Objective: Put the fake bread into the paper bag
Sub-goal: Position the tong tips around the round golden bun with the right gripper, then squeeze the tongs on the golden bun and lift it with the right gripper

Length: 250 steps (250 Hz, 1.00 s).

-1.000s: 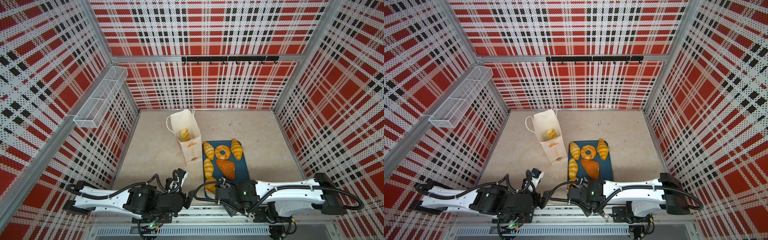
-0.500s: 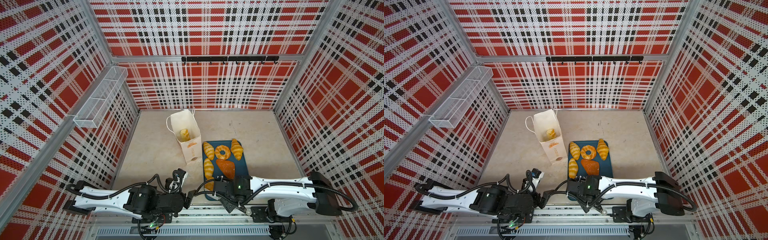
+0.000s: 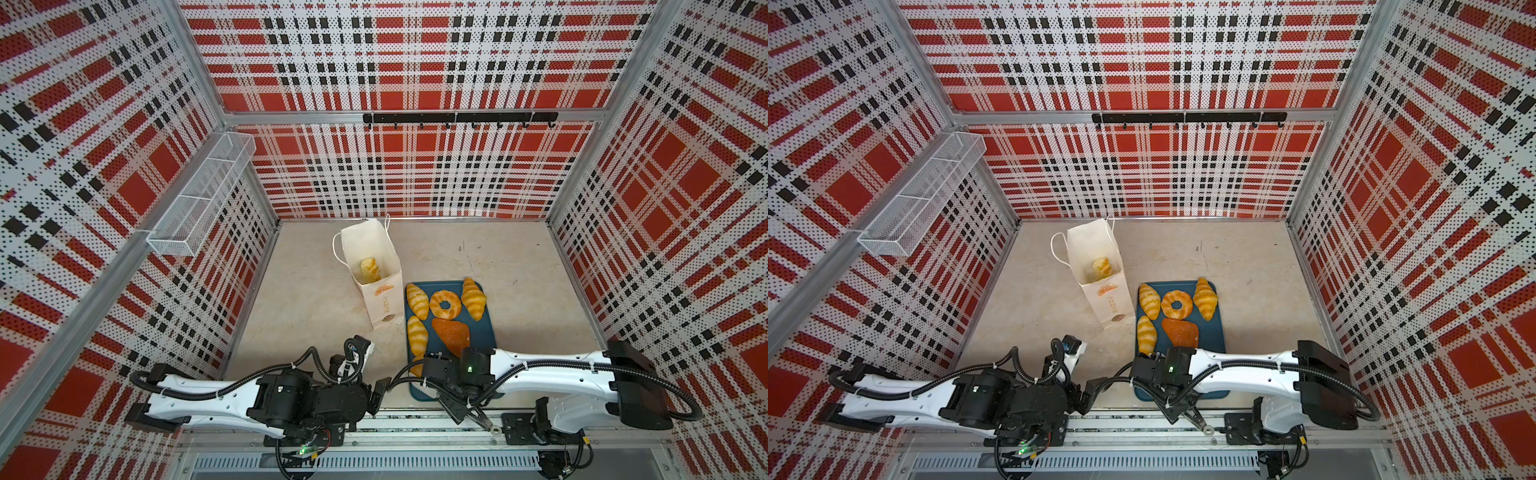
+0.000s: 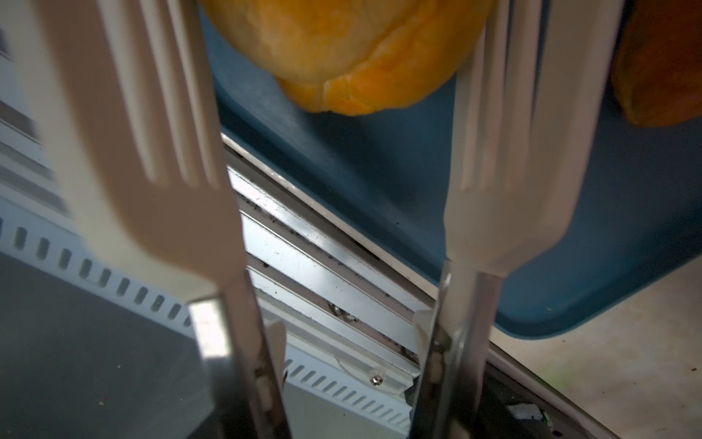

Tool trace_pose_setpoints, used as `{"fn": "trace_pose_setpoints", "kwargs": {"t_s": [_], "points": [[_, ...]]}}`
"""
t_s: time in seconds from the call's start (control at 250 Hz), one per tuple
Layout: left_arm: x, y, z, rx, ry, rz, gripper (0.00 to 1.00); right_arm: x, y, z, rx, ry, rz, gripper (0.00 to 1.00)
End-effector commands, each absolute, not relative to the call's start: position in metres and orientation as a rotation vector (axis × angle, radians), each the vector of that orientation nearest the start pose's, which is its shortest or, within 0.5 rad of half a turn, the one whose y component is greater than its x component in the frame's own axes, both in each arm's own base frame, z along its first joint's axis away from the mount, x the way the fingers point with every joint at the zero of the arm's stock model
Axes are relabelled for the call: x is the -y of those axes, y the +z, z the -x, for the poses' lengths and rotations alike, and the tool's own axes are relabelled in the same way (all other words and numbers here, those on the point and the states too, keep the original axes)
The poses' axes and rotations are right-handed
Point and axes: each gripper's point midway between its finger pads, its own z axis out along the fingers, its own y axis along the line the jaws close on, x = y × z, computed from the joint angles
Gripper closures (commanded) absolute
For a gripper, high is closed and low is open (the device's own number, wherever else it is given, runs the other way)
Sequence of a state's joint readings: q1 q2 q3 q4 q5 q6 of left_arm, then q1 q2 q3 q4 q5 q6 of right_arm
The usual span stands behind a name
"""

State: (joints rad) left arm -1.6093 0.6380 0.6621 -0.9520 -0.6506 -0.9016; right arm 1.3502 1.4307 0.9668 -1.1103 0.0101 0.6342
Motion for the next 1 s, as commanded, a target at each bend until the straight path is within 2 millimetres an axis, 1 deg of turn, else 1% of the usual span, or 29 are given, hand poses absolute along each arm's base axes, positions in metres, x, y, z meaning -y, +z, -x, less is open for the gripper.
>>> {"fn": "trace_pose_setpoints", "kwargs": {"t_s": [0.0, 0.12, 0.184, 0.284, 0.576, 0.716, 0.792, 0.876, 0.996], "points": [[0.182, 0.181, -0.101, -2.225, -0.519, -0.506, 0.01, -0.235, 0.083, -0.055, -2.907, 0.062, 1.101, 0.41], [0.181, 0.186, -0.104, -2.215, -0.52, -0.491, 0.0, -0.228, 0.087, -0.056, -2.908, 0.042, 1.088, 0.48], [0.18, 0.188, -0.106, -2.212, -0.517, -0.489, 0.01, -0.228, 0.09, -0.056, -2.904, 0.054, 1.079, 0.52], [0.179, 0.191, -0.108, -2.206, -0.518, -0.485, 0.01, -0.228, 0.096, -0.058, -2.884, 0.084, 1.064, 0.54], [0.178, 0.206, -0.112, -2.176, -0.535, -0.47, 0.01, -0.209, 0.112, -0.063, -2.857, 0.065, 0.986, 0.56], [0.179, 0.21, -0.114, -2.167, -0.529, -0.473, 0.01, -0.205, 0.127, -0.067, -2.816, 0.121, 0.927, 0.56], [0.179, 0.213, -0.115, -2.161, -0.524, -0.476, 0.01, -0.201, 0.134, -0.07, -2.802, 0.123, 0.902, 0.56], [0.18, 0.218, -0.118, -2.149, -0.52, -0.479, 0.01, -0.197, 0.142, -0.072, -2.795, 0.111, 0.892, 0.56], [0.179, 0.229, -0.123, -2.132, -0.513, -0.479, 0.01, -0.197, 0.16, -0.079, -2.746, 0.144, 0.877, 0.55]]}}
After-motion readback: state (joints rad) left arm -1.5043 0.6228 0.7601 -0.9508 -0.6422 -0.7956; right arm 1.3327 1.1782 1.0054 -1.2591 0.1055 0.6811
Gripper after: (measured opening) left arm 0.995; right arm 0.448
